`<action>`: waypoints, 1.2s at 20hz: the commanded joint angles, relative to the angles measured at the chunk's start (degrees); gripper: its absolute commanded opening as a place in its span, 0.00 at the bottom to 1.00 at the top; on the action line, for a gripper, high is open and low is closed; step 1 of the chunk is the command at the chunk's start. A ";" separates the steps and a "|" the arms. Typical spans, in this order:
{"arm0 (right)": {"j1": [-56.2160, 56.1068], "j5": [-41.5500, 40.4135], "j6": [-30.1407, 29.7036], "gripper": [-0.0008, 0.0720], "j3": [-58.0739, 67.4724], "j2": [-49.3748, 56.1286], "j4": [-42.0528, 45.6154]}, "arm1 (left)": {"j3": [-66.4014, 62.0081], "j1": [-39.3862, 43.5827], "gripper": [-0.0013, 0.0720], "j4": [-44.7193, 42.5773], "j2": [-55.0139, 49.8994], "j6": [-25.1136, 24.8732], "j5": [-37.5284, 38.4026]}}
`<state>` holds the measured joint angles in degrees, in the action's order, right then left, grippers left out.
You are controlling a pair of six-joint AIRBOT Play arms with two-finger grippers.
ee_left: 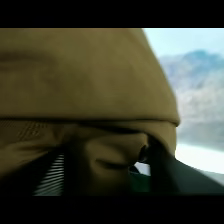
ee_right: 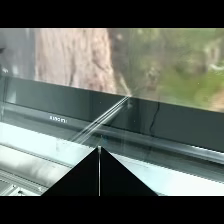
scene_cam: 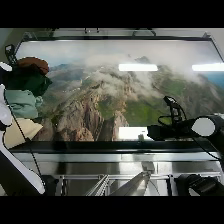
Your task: Fold the shirts.
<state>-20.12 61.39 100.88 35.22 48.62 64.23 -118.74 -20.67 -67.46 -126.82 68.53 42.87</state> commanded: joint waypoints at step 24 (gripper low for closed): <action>-0.07 -1.81 -0.61 0.04 -0.02 -0.02 0.20 | 6.93 18.49 0.06 49.03 39.34 -9.81 37.38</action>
<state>-20.12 60.86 100.27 35.22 48.62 64.27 -115.57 -6.94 -24.60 -93.45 55.55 74.41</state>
